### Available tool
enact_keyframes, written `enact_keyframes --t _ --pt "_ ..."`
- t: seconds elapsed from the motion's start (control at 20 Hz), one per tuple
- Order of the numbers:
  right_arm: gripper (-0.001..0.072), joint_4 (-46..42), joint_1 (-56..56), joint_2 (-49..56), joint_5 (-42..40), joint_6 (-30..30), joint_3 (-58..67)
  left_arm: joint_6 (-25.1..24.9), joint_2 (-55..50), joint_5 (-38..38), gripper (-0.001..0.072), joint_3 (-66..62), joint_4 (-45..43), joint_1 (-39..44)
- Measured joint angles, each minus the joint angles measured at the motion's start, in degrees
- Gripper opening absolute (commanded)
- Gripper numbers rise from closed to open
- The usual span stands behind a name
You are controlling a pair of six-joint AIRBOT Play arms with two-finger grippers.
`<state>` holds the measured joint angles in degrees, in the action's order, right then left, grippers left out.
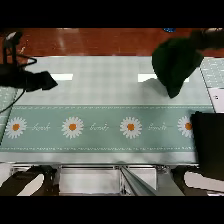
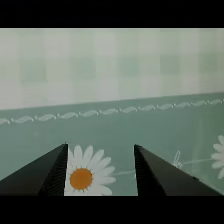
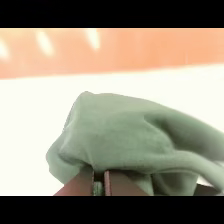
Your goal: Fold the shirts.
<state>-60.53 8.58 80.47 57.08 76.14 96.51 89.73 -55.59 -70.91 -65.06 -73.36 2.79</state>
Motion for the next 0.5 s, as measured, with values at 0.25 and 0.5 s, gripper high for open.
enact_keyframes --t 0.25,0.5 --pt "0.002 -0.4 -8.7 -11.6 0.6 -2.5 3.8 -0.2 18.6 3.5 0.0505 18.4 5.3 0.0" --pt "0.0021 -3.4 -20.2 -14.7 7.5 -1.6 2.0 0.4 28.7 7.0 0.0505 25.0 6.8 0.0"
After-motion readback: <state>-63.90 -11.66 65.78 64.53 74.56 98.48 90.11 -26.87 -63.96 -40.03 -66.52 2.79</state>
